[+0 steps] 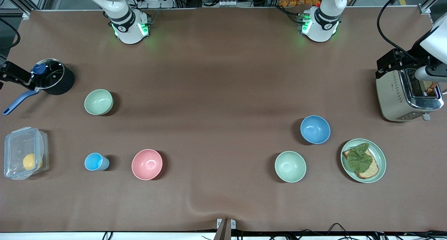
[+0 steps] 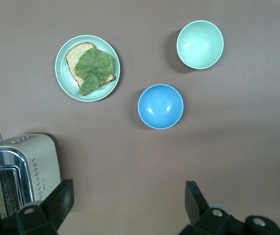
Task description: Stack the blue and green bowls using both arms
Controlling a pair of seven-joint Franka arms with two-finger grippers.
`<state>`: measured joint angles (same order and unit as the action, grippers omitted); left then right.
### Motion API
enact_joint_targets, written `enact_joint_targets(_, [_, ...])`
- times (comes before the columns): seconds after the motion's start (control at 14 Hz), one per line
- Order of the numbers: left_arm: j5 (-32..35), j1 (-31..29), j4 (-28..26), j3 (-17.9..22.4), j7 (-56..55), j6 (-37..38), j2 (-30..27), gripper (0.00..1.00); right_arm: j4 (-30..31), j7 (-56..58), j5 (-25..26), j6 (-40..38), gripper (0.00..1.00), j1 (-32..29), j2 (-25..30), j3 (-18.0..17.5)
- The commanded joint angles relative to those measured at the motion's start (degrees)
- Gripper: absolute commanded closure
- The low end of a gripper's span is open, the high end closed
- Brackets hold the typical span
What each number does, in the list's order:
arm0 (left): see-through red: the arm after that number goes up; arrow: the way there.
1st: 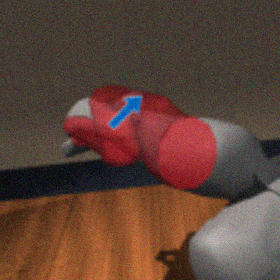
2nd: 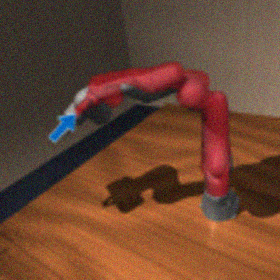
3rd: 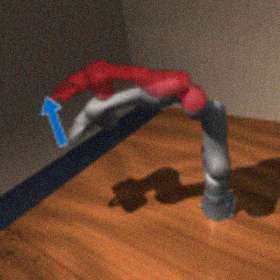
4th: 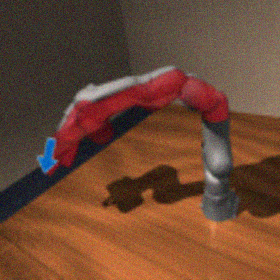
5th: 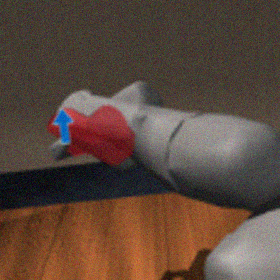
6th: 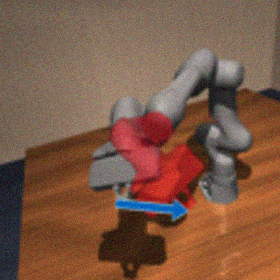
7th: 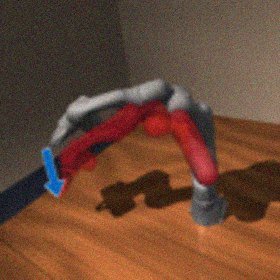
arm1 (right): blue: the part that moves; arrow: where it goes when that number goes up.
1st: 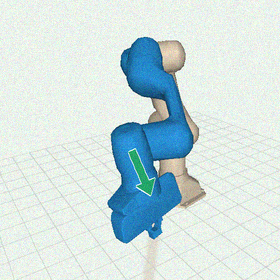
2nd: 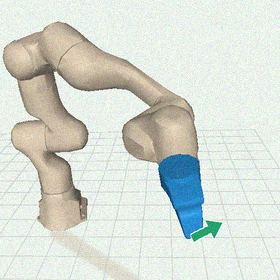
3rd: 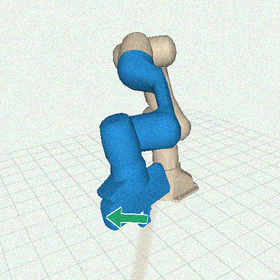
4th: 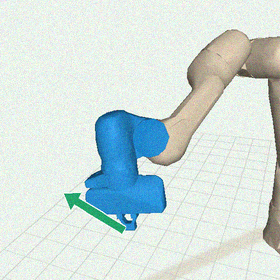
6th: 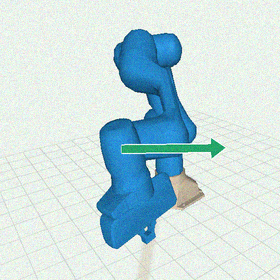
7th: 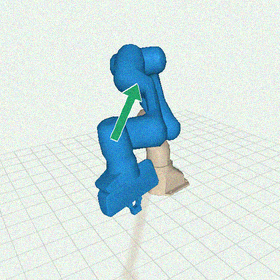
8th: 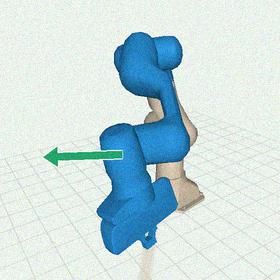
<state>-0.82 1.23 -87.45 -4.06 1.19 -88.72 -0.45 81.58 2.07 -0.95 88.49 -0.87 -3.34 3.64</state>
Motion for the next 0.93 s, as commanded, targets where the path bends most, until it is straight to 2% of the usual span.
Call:
enact_joint_targets(0.0, [-1.3, -0.7, 1.0, -0.2, 1.6, 1.3, -0.3, 0.0, -1.2, 1.6, -0.2, -0.4, 0.0, -1.2, -0.2, -1.2])
enact_joint_targets(0.36, [-1.3, -0.2, 2.5, -0.3, -0.1, 1.3, 0.8, 0.0, -1.1, 1.6, -0.1, -0.3, 0.0, -1.0, -0.2, -1.0])
enact_joint_targets(0.5, [-0.9, 0.3, 4.0, -0.4, -1.4, 1.3, 2.7, 0.0, -0.7, 1.0, -0.2, -0.4, 0.0, -1.1, -0.4, -0.7])
enact_joint_targets(0.86, [-1.1, -0.4, 3.9, -0.5, -1.5, 0.5, 6.3, 0.0, 1.7, 1.5, -0.3, -3.4, 0.0, -4.0, -2.9, -0.6])
